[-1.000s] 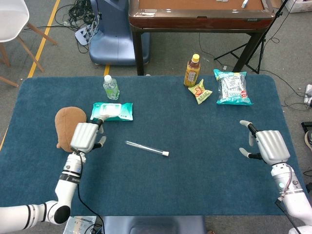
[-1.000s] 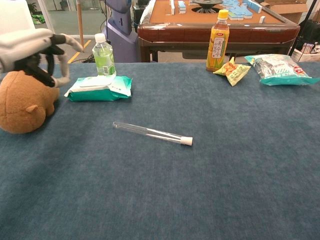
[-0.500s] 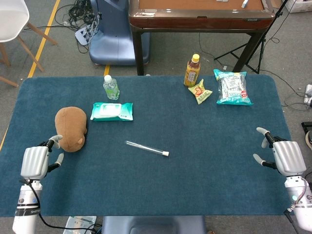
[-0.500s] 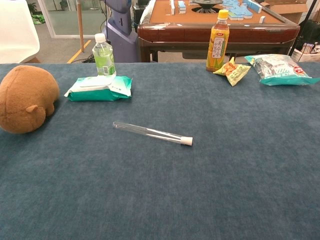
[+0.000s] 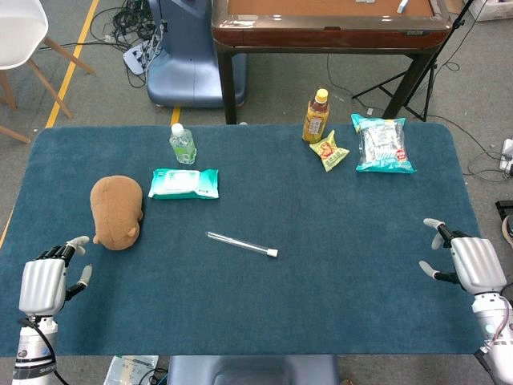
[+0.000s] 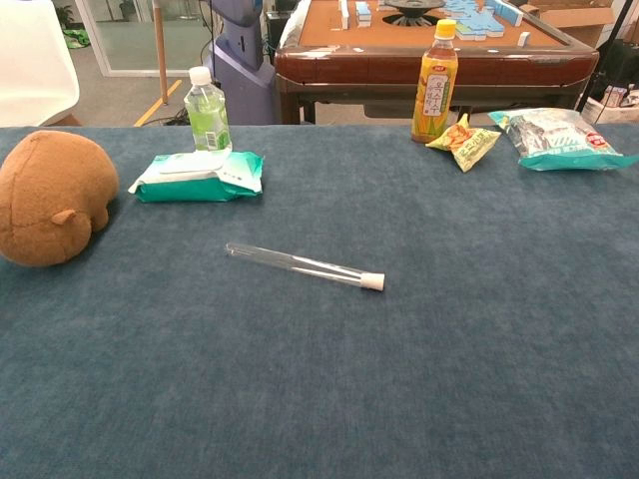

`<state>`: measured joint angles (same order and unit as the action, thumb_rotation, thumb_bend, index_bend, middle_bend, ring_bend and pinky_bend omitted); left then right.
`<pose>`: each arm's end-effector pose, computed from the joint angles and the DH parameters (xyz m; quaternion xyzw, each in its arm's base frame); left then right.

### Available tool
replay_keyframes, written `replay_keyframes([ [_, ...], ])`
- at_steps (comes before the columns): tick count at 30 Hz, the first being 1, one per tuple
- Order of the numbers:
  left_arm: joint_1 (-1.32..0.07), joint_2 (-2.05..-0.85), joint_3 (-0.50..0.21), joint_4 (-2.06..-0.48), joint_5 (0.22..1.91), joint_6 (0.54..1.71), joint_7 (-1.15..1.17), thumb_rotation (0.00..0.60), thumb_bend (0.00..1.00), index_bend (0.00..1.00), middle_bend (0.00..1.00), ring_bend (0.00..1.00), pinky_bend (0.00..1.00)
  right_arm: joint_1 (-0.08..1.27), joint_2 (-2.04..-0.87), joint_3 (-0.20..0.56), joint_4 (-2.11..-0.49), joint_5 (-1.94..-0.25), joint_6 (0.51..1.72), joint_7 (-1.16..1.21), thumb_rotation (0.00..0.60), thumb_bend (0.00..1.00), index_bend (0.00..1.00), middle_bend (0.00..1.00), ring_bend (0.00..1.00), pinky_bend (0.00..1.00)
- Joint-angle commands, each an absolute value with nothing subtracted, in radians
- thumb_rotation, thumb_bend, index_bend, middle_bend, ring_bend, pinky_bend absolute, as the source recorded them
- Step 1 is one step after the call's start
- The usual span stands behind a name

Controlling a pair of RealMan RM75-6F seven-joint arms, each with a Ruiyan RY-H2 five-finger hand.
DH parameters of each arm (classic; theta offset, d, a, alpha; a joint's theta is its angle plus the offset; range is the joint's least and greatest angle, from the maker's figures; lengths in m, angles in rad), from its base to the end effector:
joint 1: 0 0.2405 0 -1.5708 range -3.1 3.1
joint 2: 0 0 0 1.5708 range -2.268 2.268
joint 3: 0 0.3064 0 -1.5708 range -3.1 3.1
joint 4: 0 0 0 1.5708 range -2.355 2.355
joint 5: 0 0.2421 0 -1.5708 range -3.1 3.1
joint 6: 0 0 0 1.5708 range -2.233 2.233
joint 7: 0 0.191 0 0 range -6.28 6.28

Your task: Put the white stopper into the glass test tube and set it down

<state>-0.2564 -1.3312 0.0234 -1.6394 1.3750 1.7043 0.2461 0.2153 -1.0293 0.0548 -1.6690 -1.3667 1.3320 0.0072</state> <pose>-0.3139 0.2689 0.1018 -0.5636 -0.3339 -0.4365 0.6168 -0.3627 -0.2813 0.1640 0.6089 -0.4139 0.3573 0.5746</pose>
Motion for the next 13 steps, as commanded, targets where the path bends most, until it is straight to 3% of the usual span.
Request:
replay_keyframes([
  [1, -0.248, -1.325, 0.015, -1.642, 1.377, 1.687, 0.252, 0.600, 0.31, 0.32, 0.45, 0.44, 0.49, 0.209, -1.034, 0.058, -1.667, -1.376, 1.346, 0.012, 0.600, 0.19, 0.24, 0.50, 0.46, 0.58],
  [13, -0.232, -1.292, -0.009, -1.691, 1.368, 1.605, 0.293, 0.600, 0.31, 0.33, 0.45, 0.44, 0.49, 0.179, -1.067, 0.073, -1.644, -1.414, 1.416, -0.005, 0.600, 0.19, 0.26, 0.50, 0.46, 0.58],
])
